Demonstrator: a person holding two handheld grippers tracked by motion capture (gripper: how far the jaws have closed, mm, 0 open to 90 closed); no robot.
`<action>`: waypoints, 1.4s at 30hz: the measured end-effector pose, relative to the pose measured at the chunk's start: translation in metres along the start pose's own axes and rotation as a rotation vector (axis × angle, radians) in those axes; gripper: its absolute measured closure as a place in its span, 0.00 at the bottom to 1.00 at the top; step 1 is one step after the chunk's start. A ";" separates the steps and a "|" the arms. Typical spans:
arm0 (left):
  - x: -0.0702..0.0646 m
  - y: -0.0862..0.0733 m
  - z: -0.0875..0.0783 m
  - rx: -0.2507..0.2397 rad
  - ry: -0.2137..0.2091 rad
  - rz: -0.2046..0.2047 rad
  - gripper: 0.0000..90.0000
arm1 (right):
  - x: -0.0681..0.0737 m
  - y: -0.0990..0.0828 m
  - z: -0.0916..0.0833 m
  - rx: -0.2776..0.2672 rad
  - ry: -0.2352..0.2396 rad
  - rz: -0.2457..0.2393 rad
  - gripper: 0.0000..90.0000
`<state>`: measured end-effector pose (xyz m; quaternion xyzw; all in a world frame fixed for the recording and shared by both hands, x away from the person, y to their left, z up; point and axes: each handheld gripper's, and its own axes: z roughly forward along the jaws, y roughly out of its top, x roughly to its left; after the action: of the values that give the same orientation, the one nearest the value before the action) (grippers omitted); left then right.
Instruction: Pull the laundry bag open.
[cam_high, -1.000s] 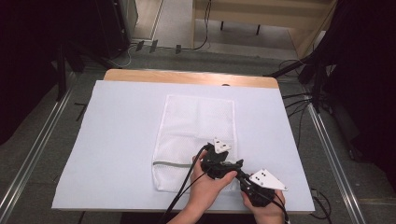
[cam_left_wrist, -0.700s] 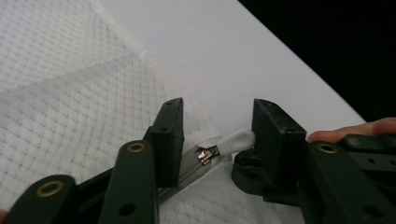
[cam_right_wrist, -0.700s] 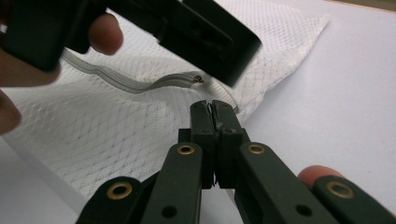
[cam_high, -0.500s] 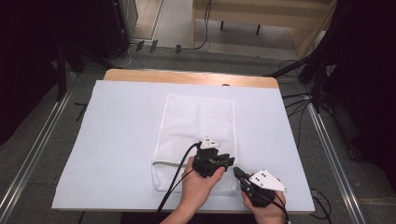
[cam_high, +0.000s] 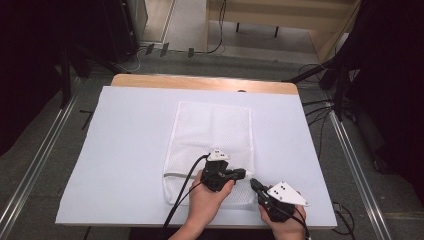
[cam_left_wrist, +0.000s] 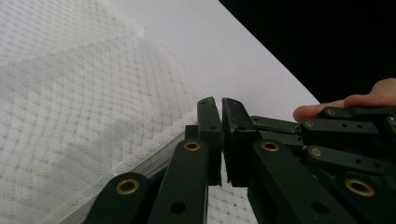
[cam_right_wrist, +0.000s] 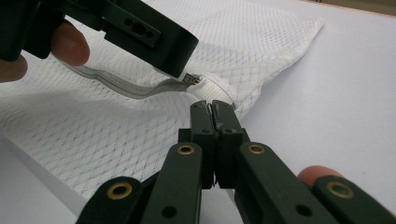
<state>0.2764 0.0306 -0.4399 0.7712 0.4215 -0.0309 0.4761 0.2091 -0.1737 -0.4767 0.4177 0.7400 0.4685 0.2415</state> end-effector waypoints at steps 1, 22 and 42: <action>0.000 -0.001 0.000 0.000 0.007 0.010 0.98 | 0.000 0.000 0.000 0.001 -0.003 -0.002 1.00; 0.021 -0.015 -0.014 0.005 0.057 0.016 0.98 | 0.003 0.009 -0.007 0.008 -0.028 0.002 1.00; 0.084 -0.038 -0.087 -0.048 0.197 -0.091 0.98 | -0.007 0.011 -0.015 0.003 -0.057 0.044 1.00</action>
<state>0.2743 0.1561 -0.4574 0.7389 0.5015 0.0332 0.4487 0.2062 -0.1846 -0.4603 0.4474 0.7241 0.4606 0.2517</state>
